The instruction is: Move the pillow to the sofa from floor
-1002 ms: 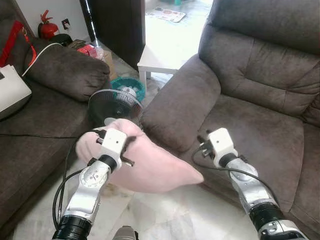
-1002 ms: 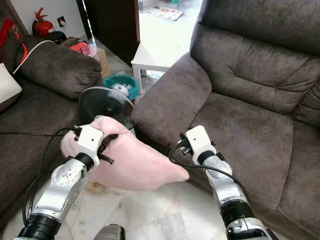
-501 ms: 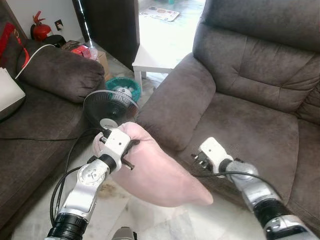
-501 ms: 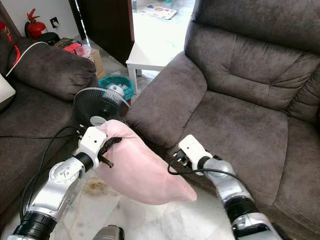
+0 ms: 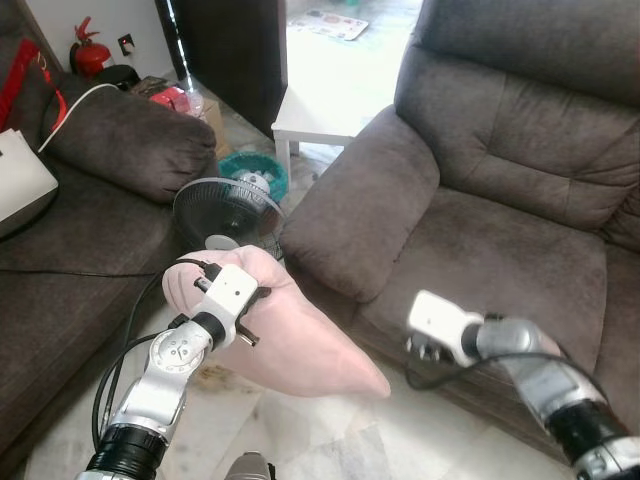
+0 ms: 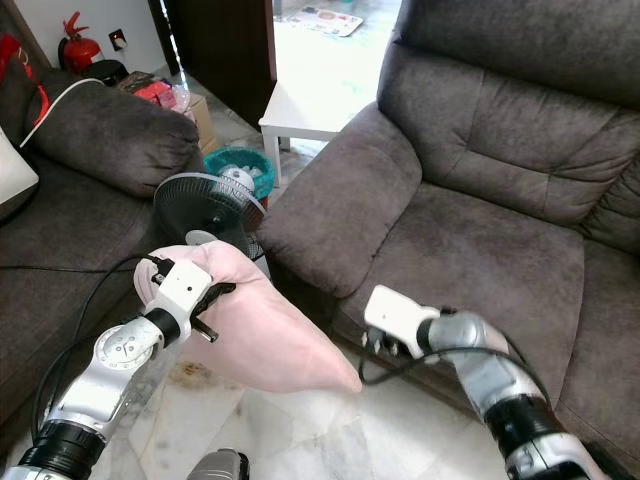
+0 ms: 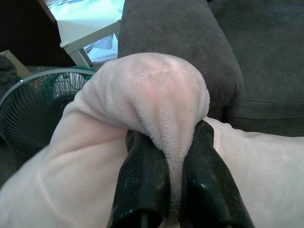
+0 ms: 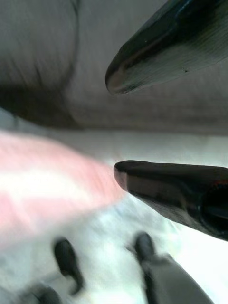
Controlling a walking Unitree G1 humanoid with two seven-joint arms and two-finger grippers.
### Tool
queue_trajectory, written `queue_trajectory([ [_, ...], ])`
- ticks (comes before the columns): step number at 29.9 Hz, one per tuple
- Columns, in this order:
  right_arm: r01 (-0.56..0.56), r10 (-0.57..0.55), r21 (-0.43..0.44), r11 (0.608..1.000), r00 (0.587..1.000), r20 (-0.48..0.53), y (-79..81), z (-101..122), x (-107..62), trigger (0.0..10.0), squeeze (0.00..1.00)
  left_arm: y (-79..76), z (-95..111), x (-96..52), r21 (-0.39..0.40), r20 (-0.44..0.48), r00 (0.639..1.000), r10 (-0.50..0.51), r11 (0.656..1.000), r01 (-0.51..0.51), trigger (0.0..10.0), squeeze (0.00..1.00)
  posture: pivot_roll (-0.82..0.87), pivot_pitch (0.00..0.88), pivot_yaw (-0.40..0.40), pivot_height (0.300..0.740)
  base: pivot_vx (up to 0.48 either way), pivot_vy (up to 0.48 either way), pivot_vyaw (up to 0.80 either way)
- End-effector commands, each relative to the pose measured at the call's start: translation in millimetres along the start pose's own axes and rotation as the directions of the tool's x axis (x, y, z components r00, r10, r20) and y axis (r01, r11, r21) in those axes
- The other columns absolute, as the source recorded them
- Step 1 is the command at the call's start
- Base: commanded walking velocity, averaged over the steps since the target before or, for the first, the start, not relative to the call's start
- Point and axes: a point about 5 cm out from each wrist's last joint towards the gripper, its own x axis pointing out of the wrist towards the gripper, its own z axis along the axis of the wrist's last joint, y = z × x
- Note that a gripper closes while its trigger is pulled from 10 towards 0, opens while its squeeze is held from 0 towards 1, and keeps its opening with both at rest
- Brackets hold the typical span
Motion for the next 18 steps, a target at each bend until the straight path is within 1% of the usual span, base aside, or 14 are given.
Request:
queue_trajectory([
  [1, -0.04, 0.04, 0.0, 0.999, 0.998, -0.058, 11.9, -9, 6.6, 10.0, 0.0, 1.6, 21, 4.1, 0.044, 0.099, 0.995, -0.011, 0.999, 0.007, 10.0, 0.0, 0.16, 0.128, -0.013, 0.74, 0.0, 0.0, 0.0],
  [2, -0.04, 0.04, 0.0, 0.999, 0.998, -0.058, 11.9, -9, 6.6, 10.0, 0.0, 1.6, 21, 4.1, 0.044, 0.099, 0.995, -0.011, 0.999, 0.007, 10.0, 0.0, 0.16, 0.128, -0.013, 0.74, 0.0, 0.0, 0.0],
  [3, -0.048, 0.049, 0.017, 0.999, 0.997, -0.067, 16.6, -11, 8.8, 10.0, 0.0, 1.0, 21, 4.2, 0.045, 0.1, 0.995, -0.016, 0.999, 0.011, 10.0, 0.0, 0.16, 0.127, -0.015, 0.74, 0.0, 0.0, 0.0],
  [5, -0.052, 0.053, 0.021, 0.998, 0.996, -0.07, 18.5, -12, 9.6, 10.0, 0.0, 0.7, 21, 4.2, 0.045, 0.1, 0.995, -0.018, 0.999, 0.013, 10.0, 0.0, 0.16, 0.127, -0.015, 0.74, 0.0, 0.0, 0.0],
  [7, -0.073, 0.075, 0.031, 0.997, 0.993, -0.094, 27.4, -17, 12.8, 10.0, 0.0, 0.0, 22, 4.1, 0.047, 0.101, 0.995, -0.022, 0.999, 0.017, 10.0, 0.0, 0.16, 0.127, -0.02, 0.74, 0.0, 0.0, 0.0],
  [13, -0.053, 0.061, 0.076, 0.996, 0.993, -0.105, 34.0, -21, 19.6, 10.0, 0.0, 0.7, 25, 5.3, 0.05, 0.112, 0.994, -0.02, 0.999, 0.015, 10.0, 0.0, 0.17, 0.124, -0.023, 0.74, 0.0, 0.0, 0.0],
  [14, -0.073, 0.084, 0.088, 0.993, 0.989, -0.12, 39.0, -24, 21.7, 10.0, 0.0, 1.3, 27, 6.5, 0.051, 0.121, 0.993, -0.018, 0.999, 0.012, 10.0, 0.0, 0.17, 0.12, -0.024, 0.74, 0.0, 0.0, 0.0],
  [16, -0.09, 0.102, 0.099, 0.991, 0.987, -0.123, 42.8, -26, 23.0, 10.0, 0.0, 1.6, 29, 7.3, 0.052, 0.129, 0.992, -0.017, 0.999, 0.01, 10.0, 0.0, 0.17, 0.12, -0.024, 0.74, 0.0, 0.0, 0.0],
  [17, -0.085, 0.098, 0.108, 0.991, 0.987, -0.123, 43.7, -27, 23.7, 10.0, 1.0, 1.9, 30, 7.7, 0.054, 0.131, 0.991, -0.015, 0.999, 0.008, 10.0, 0.0, 0.17, 0.118, -0.023, 0.74, 0.0, 0.0, 0.0],
  [18, -0.081, 0.095, 0.113, 0.99, 0.988, -0.125, 44.1, -28, 24.1, 10.0, 1.0, 2.1, 30, 7.8, 0.055, 0.132, 0.991, -0.013, 0.998, 0.006, 10.0, 0.0, 0.17, 0.117, -0.023, 0.74, 0.0, 0.0, 0.0],
])
